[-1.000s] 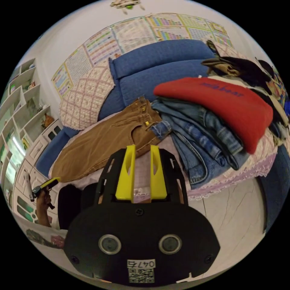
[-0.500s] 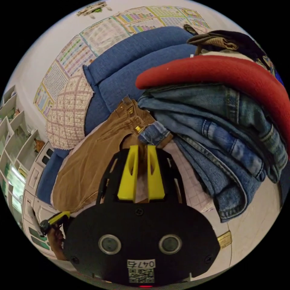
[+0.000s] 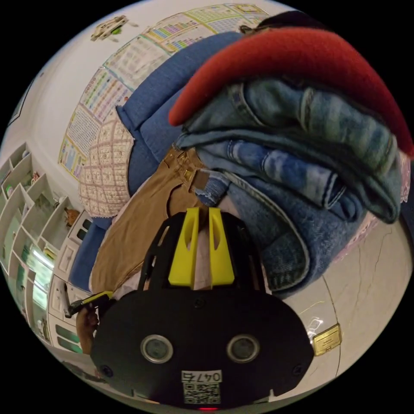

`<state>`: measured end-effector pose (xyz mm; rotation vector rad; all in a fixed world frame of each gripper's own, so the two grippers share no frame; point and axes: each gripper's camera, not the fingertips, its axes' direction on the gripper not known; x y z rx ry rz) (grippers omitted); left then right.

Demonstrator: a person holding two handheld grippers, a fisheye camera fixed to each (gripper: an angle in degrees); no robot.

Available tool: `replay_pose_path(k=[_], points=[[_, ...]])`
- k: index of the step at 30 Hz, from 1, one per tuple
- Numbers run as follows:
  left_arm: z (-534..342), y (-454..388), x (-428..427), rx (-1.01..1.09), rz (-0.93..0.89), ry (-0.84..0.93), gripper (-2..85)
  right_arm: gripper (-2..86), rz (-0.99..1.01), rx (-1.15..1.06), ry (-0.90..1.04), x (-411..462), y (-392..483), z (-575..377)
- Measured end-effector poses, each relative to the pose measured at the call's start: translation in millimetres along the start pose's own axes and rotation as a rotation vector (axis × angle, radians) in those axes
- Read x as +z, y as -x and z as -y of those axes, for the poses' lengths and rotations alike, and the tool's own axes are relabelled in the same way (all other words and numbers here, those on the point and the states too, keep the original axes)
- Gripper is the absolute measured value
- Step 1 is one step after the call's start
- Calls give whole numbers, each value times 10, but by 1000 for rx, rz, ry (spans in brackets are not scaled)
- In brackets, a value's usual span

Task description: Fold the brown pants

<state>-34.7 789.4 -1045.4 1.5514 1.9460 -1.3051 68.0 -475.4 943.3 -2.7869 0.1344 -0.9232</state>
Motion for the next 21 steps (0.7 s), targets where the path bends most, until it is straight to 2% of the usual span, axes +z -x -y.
replay_pose_path(k=[8,13,17,21], points=[[-333,572,10,23,25,12,-10,-1,-169,-198,-185,-580,1130,-51],[-513,936,-29,26,25,11,-10,-9,-178,-420,-43,-204,2087,273],[-626,1180,-84,17,4,2,-10,-13,-369,-387,102,211,2321,436],[-716,1395,-136,18,2,2,-10,-13,-314,-324,106,208,2596,462]])
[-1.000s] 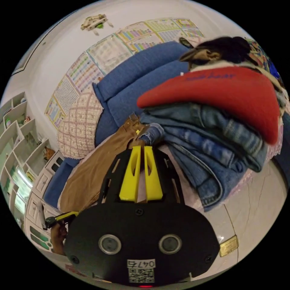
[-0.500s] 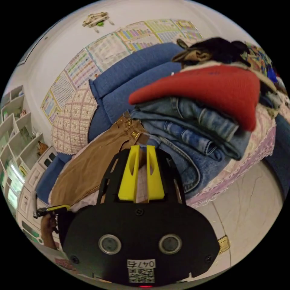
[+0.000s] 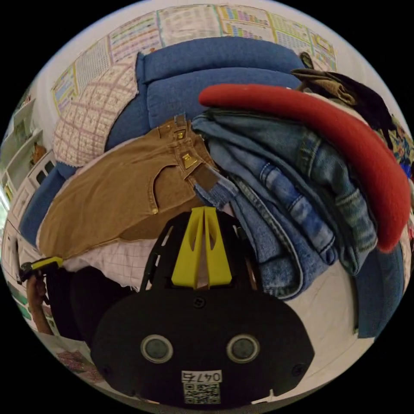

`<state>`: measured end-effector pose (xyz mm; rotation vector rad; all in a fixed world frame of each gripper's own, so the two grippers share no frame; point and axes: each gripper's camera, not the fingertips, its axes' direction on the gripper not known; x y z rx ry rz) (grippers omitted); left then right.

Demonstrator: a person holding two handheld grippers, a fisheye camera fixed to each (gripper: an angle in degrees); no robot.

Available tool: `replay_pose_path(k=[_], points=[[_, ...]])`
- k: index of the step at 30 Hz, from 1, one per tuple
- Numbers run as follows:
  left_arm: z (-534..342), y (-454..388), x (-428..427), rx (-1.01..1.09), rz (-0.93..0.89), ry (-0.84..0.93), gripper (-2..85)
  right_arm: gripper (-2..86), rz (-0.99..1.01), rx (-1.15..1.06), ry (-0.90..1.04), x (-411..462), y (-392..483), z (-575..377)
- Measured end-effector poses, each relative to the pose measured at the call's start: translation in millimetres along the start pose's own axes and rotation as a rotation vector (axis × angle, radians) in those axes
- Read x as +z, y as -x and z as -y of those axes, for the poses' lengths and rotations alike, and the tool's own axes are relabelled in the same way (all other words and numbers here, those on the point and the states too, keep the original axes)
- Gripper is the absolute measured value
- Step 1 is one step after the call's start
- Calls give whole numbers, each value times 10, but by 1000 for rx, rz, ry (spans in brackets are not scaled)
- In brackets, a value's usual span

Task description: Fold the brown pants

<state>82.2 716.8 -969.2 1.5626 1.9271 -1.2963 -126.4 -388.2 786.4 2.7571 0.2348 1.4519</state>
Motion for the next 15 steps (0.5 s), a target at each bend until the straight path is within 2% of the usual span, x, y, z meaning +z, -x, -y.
replay_pose_path(k=[6,15], points=[[-37,190,-30,16,26,17,-10,-2,-110,-166,-144,-589,1069,285],[-87,427,-126,19,24,20,-10,10,82,-408,-175,-873,2811,751]])
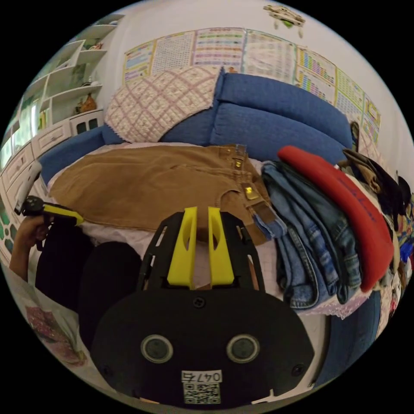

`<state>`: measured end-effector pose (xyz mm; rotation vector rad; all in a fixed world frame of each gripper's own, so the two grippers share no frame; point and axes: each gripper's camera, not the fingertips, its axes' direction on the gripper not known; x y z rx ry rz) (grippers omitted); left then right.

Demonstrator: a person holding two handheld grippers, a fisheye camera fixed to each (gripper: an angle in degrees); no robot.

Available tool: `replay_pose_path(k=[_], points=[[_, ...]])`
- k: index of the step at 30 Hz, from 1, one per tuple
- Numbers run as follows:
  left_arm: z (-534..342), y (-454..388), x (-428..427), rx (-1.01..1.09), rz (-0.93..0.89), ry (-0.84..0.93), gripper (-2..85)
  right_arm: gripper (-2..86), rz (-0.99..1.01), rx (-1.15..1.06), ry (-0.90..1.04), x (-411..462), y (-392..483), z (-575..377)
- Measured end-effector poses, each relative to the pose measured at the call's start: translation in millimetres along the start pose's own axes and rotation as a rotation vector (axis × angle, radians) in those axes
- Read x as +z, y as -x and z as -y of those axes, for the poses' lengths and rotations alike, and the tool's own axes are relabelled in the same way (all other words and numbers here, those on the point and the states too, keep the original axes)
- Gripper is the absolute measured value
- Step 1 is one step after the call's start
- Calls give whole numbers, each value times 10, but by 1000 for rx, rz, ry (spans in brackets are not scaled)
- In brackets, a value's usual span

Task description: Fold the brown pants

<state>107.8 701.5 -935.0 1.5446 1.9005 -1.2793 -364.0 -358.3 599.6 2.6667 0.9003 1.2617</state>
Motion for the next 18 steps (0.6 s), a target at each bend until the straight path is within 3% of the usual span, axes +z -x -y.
replay_pose_path(k=[7,18], points=[[-17,128,-86,-7,-12,-7,-10,11,-49,-127,116,298,1001,788],[75,50,-145,9,51,9,-10,1,-58,-213,205,704,1791,1454]])
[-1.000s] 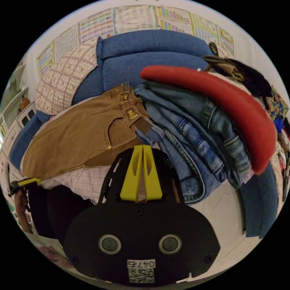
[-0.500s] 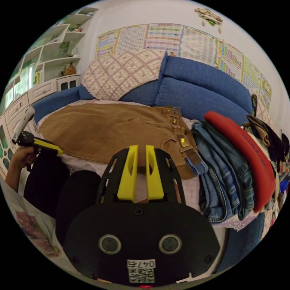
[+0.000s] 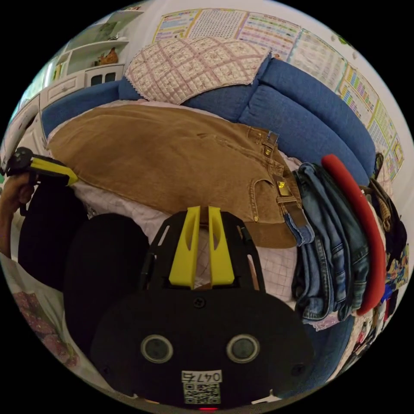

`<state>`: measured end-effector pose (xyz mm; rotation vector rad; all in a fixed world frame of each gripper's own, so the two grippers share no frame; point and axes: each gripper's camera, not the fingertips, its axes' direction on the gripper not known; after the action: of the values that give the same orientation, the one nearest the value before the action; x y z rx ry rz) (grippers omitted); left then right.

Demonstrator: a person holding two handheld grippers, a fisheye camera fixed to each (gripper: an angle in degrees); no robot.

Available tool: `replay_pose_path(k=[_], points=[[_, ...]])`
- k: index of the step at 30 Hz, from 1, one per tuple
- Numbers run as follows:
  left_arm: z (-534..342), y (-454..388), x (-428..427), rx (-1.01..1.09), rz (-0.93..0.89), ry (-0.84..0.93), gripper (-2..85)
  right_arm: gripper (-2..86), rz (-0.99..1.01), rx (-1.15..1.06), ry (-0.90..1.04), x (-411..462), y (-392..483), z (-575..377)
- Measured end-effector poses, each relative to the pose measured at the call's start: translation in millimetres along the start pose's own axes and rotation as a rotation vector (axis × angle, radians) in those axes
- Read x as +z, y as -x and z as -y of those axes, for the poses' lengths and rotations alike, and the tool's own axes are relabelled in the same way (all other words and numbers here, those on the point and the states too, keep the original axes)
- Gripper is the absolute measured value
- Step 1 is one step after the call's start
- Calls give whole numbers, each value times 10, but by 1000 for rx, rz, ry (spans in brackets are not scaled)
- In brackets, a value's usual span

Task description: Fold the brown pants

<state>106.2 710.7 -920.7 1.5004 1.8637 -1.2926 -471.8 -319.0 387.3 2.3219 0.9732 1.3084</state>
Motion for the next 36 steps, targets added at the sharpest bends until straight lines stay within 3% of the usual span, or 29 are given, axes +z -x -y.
replay_pose_path(k=[16,36], points=[[187,-112,-95,-7,-16,-3,-10,-5,-58,-27,55,-29,539,837],[503,-380,-115,-10,-34,-4,-10,-5,-28,-12,57,59,569,970]])
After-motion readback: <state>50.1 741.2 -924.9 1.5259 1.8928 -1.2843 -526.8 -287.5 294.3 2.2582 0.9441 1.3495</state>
